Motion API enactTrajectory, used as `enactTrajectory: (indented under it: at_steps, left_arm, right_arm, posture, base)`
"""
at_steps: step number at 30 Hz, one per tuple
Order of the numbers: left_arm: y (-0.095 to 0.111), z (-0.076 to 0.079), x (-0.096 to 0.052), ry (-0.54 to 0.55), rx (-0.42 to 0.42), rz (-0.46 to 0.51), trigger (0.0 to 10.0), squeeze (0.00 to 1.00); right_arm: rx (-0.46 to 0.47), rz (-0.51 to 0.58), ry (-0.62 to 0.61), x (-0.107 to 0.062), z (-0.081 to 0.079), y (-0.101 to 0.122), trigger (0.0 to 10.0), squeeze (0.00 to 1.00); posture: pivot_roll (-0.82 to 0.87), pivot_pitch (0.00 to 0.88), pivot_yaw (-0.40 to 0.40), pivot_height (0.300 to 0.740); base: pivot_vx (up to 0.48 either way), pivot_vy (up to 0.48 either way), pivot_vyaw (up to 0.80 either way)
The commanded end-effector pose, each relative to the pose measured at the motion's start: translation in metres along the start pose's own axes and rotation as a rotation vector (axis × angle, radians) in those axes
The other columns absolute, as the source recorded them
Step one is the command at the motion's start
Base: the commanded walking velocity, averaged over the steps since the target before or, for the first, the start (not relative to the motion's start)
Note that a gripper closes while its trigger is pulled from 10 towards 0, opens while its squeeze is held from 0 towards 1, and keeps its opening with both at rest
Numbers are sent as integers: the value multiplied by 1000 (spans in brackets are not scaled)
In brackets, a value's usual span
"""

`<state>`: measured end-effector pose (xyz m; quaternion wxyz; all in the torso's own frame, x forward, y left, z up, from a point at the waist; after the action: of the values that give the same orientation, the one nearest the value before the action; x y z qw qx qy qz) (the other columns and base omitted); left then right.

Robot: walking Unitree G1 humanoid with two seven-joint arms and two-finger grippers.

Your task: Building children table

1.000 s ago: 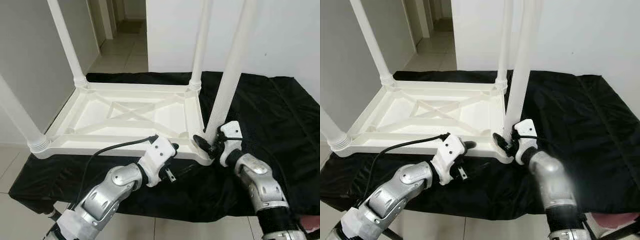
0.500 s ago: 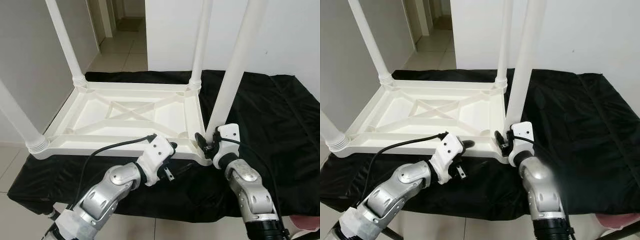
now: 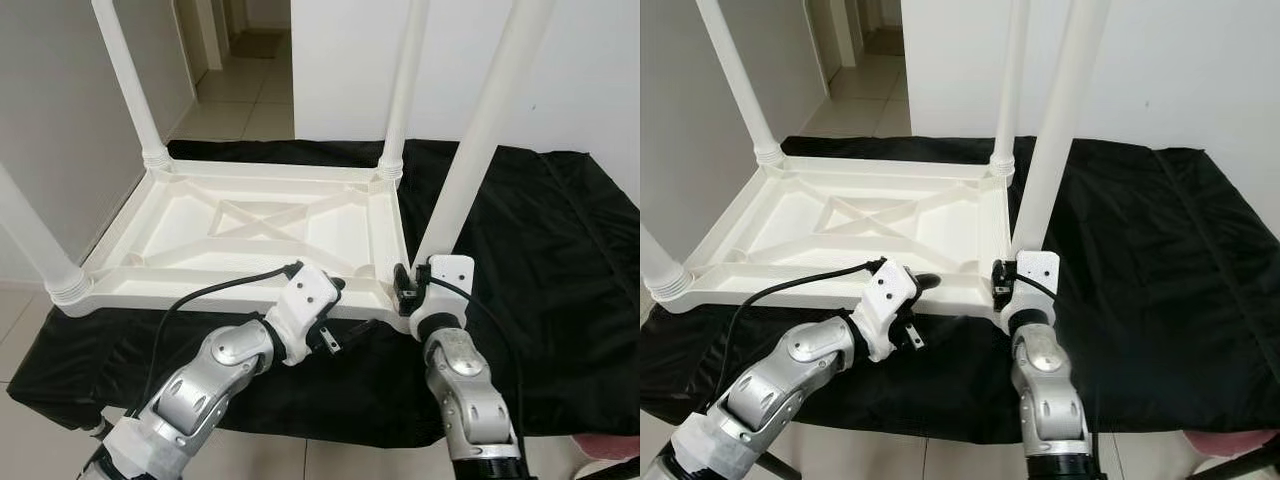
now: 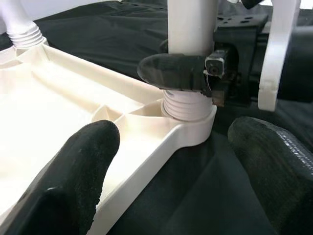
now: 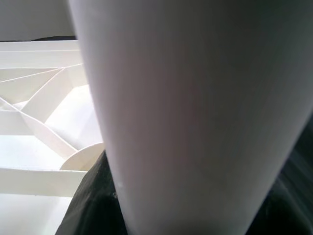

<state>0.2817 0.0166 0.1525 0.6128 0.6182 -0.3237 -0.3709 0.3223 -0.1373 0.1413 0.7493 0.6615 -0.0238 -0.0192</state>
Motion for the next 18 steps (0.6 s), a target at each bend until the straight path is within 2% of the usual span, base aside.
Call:
enactTrajectory:
  at_steps: [1,6,7,18]
  left_arm:
    - [-1,6,-1,-77,6,-11,10000,0]
    - [1,3,-1,-67,1,-1,10000,0]
    - [0,3,-1,-71,-1,-5,10000,0]
    - [-1,3,-3,-93,-9,-14,10000,27]
  right_arm:
    - [60,-31,-10,-2,-3,-6,10000,0]
    - [54,-18,-22,1,1,-2,10000,0]
    - [43,-10,-15,2,3,-2,10000,1000]
    - [11,14,5,4,7,2,10000,1000]
  posture:
    - [-52,2,32,740]
    - [-56,0,26,740]
    - [-61,0,22,740]
    - [-59,0,13,740]
  base:
    - [0,0,0]
    - [0,0,0]
    - [0,0,0]
    - [0,0,0]
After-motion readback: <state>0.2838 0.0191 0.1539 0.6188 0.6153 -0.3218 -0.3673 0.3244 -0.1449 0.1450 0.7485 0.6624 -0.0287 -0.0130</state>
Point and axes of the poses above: a point about 5 cm out from each wrist's last joint towards the gripper, its own x axis pointing out of the wrist towards the gripper, its own y axis along the axis of the wrist's last joint, z = x × y, the point moved 4 cm from there along x, pointing out of the wrist towards the gripper, and after that the axes turned 10 degrees about -x, right-handed, at the moved point
